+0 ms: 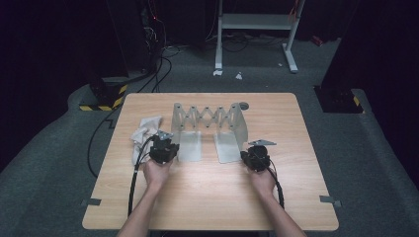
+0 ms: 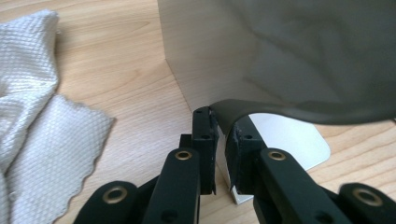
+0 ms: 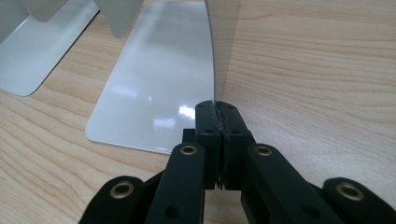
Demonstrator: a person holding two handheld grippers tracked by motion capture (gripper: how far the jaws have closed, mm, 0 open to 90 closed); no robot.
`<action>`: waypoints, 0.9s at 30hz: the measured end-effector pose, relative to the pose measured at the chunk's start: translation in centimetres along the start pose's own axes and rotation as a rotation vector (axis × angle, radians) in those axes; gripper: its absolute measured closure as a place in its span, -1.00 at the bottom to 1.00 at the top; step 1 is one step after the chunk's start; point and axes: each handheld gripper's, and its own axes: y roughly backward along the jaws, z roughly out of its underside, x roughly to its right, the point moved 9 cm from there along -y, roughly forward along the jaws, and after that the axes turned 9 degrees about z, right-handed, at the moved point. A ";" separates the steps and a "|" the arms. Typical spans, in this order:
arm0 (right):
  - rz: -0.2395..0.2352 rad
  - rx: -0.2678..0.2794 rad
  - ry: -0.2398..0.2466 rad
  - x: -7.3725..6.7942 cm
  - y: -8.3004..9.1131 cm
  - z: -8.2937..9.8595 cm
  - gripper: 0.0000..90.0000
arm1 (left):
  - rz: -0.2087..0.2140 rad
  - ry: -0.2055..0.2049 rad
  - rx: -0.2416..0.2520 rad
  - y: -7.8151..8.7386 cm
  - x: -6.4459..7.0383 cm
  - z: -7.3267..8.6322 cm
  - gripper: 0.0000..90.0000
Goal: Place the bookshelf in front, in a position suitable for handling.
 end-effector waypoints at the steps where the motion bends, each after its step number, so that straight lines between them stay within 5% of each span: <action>1: 0.001 0.000 -0.001 0.1 0.1 0.1 0.97 | 0.002 -0.003 0.000 0.0 0.1 0.0 0.83; 27: 0.027 0.019 -0.029 2.0 1.6 1.5 0.97 | 0.049 -0.040 -0.016 -0.8 2.9 -0.2 0.82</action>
